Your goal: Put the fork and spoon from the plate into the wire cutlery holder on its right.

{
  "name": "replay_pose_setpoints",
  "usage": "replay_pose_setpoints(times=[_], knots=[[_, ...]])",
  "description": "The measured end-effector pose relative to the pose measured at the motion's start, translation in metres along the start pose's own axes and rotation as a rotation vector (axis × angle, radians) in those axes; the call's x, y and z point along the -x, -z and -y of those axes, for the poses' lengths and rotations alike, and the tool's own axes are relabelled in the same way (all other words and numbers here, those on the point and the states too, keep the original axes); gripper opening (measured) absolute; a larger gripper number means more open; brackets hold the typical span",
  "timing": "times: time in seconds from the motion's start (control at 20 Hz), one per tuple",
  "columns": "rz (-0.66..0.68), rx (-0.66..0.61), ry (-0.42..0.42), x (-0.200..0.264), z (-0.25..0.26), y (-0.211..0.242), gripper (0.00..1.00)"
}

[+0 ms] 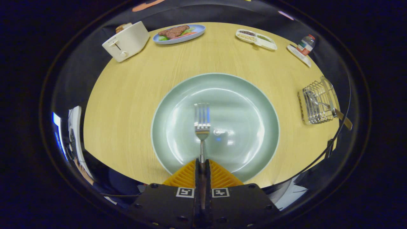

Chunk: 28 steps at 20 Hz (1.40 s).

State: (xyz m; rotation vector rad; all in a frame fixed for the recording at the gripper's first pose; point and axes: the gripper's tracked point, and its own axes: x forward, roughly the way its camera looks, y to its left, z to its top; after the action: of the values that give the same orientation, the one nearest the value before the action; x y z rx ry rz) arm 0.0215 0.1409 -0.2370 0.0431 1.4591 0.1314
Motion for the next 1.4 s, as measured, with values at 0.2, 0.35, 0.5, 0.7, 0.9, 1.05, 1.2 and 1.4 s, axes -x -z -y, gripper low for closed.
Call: replay_pose_setpoints(times=[0.2, 0.35, 0.5, 0.7, 0.9, 1.05, 1.2, 1.4], knots=[[0.003, 0.022, -0.009, 0.003, 0.002, 0.0, 0.05], [0.009, 0.023, -0.039, 0.009, 0.002, -0.001, 0.01], [0.024, 0.023, -0.057, 0.024, 0.005, -0.003, 0.0], [0.063, 0.019, -0.06, 0.064, 0.024, -0.009, 0.01], [0.126, -0.003, -0.049, 0.112, 0.06, -0.019, 0.0], [0.17, -0.035, -0.034, 0.144, 0.097, -0.025, 0.0], [0.204, -0.066, -0.001, 0.167, 0.141, -0.03, 0.0], [0.185, -0.108, 0.03, 0.175, 0.194, -0.032, 0.0]])
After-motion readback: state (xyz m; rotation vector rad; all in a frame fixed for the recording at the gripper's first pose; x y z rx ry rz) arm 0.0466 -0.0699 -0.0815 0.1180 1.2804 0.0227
